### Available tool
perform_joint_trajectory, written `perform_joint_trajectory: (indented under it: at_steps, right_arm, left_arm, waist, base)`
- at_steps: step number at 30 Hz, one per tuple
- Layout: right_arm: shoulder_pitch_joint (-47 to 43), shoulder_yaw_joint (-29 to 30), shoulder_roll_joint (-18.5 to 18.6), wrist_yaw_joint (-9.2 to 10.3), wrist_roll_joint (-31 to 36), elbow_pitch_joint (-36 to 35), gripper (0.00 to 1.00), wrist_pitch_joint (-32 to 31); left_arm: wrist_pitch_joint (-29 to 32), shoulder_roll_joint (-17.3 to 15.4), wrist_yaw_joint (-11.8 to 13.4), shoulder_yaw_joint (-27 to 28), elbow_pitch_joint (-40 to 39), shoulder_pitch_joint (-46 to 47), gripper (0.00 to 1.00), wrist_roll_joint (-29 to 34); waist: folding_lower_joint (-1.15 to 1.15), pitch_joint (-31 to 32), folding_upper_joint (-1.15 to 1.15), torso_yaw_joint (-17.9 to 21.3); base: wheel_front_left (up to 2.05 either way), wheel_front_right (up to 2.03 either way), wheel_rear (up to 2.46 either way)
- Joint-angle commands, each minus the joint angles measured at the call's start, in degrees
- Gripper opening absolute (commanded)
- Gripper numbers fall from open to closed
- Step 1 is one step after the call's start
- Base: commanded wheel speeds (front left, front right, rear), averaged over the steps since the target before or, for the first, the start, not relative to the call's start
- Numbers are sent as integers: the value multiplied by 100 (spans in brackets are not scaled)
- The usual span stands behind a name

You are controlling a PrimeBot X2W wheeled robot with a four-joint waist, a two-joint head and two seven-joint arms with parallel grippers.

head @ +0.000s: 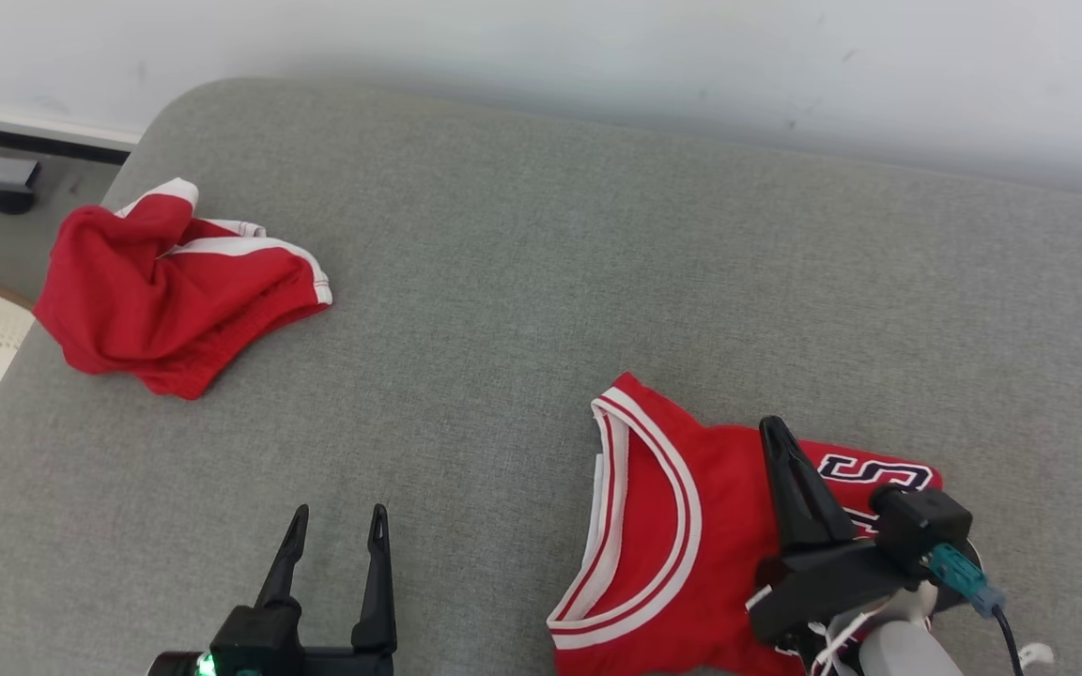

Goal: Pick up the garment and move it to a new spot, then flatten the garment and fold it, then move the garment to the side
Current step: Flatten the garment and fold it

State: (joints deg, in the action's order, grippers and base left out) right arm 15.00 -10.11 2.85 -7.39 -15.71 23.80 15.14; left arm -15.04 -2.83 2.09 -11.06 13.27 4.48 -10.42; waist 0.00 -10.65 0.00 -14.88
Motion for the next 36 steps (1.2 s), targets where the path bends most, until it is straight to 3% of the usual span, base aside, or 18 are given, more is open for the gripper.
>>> perform_joint_trajectory:
  at_steps: [1,2,19,36]
  right_arm:
    - [-196,58,5,-16,74,-169,73,6]
    - [-278,103,4,-16,76,-247,100,5]
    - [-1405,1225,23,-16,461,-1481,100,5]
    - [-2472,1280,8,-16,374,-2004,100,5]
  left_arm:
    - [-13,-11,23,24,-21,-116,100,-21]
    - [-13,-12,19,38,-20,-149,100,-16]
    - [-13,-11,-22,463,-128,-603,100,80]
    - [-13,-12,-90,727,-302,-951,100,231]
  waist:
    - [0,119,0,117]
    - [0,153,0,158]
    - [0,711,0,998]
    - [0,1054,0,1497]
  base:
    - [0,0,0]
    - [0,0,0]
    - [0,0,0]
    - [0,0,0]
